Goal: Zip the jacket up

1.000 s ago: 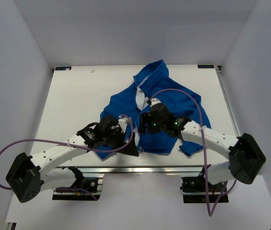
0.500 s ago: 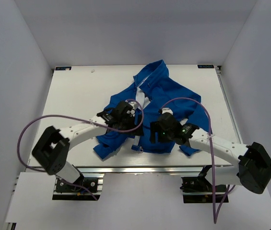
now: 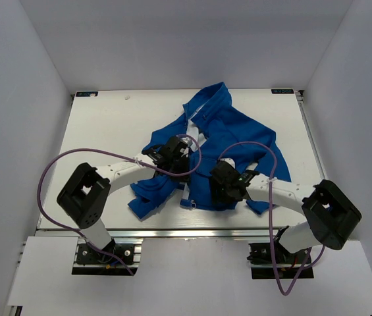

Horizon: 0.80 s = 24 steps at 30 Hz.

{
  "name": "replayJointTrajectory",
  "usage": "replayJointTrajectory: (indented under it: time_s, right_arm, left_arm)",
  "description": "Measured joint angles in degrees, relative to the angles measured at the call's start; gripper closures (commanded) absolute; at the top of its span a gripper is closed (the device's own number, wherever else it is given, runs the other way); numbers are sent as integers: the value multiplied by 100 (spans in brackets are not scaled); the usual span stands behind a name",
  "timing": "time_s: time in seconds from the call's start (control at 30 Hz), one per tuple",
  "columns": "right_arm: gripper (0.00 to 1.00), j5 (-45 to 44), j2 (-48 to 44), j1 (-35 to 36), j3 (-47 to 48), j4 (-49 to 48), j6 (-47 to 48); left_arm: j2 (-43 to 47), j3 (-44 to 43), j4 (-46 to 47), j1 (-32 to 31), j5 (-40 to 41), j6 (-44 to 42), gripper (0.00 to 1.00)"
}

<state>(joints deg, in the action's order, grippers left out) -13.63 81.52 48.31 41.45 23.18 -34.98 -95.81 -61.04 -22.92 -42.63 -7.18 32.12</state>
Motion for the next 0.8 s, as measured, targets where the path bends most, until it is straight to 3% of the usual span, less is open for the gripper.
replayJointTrajectory:
  time_s: [0.13, 0.43, 0.8]
  right_arm:
    - [32, -15, 0, -55, 0, -15, 7]
    - [28, 254, -243, -118, -31, -212, 640]
    - [27, 1956, -2249, -142, -544, -1427, 2022]
  left_arm:
    - [120, 24, -59, 37, 90, -26, 100]
    - [393, 70, 50, 57, -42, -81, 100]
    - [1366, 260, 881, 57, -752, 31, 100]
